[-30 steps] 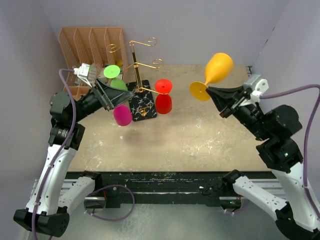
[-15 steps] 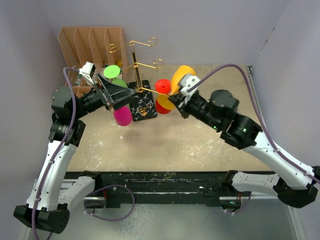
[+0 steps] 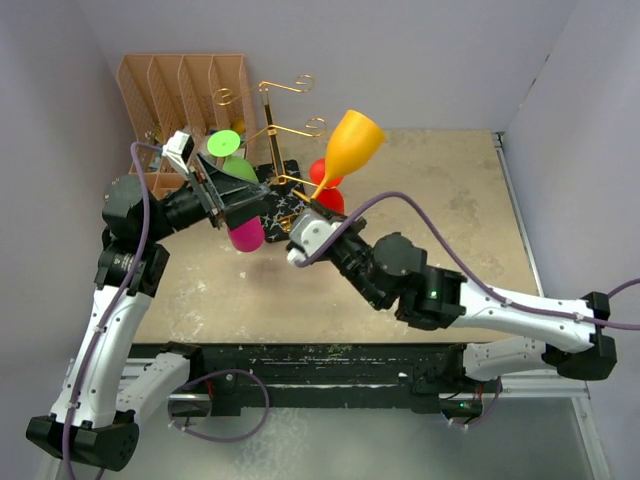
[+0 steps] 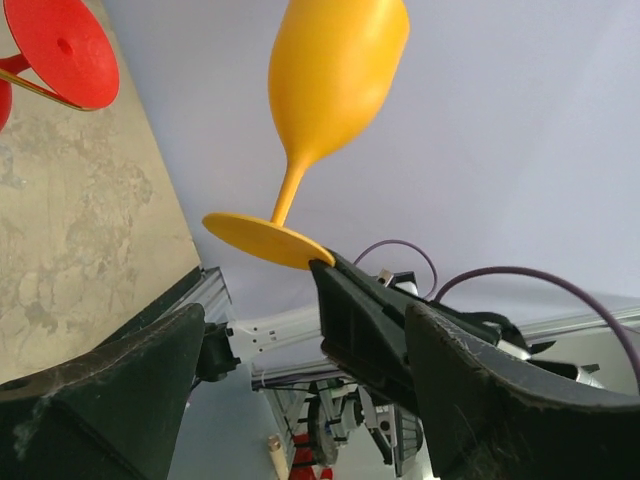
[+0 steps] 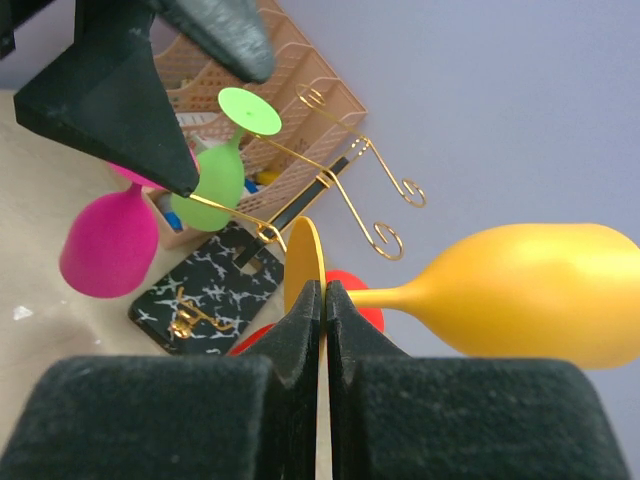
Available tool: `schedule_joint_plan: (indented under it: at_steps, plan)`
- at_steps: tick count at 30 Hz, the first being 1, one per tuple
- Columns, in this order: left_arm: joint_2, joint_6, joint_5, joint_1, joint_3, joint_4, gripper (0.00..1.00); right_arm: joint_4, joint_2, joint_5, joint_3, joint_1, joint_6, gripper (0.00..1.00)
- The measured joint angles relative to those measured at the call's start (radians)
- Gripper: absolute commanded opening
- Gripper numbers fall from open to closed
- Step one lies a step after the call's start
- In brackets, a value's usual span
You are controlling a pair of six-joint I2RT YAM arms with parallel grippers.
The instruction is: Take the wine glass off the wine glass rack
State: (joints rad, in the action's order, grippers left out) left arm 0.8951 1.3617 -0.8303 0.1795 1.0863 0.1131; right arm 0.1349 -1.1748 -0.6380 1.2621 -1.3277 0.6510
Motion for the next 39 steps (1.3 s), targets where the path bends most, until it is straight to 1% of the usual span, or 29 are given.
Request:
schedule_joint_plan:
  at_steps: [6, 10, 21, 35, 39]
  plan:
    - [-0.013, 0.033, 0.0, 0.0, -0.006, 0.01, 0.84, 0.236, -0.064, -0.108, -0.124, -0.096, 0.236, 0.0]
    - [-0.013, 0.041, 0.0, 0.0, -0.015, 0.009, 0.84, 0.373, -0.118, -0.158, -0.164, -0.142, 0.373, 0.0]
    - [-0.042, 0.042, 0.001, 0.0, -0.037, 0.037, 0.84, 0.772, -0.2, -0.235, -0.243, -0.178, 0.697, 0.0]
    - [-0.044, 0.043, 0.006, 0.0, -0.079, 0.038, 0.83, 0.995, -0.251, -0.234, -0.339, -0.226, 0.895, 0.0]
    - [-0.042, 0.042, 0.006, 0.0, -0.079, 0.037, 0.8, 1.061, -0.282, -0.233, -0.344, -0.237, 0.946, 0.0]
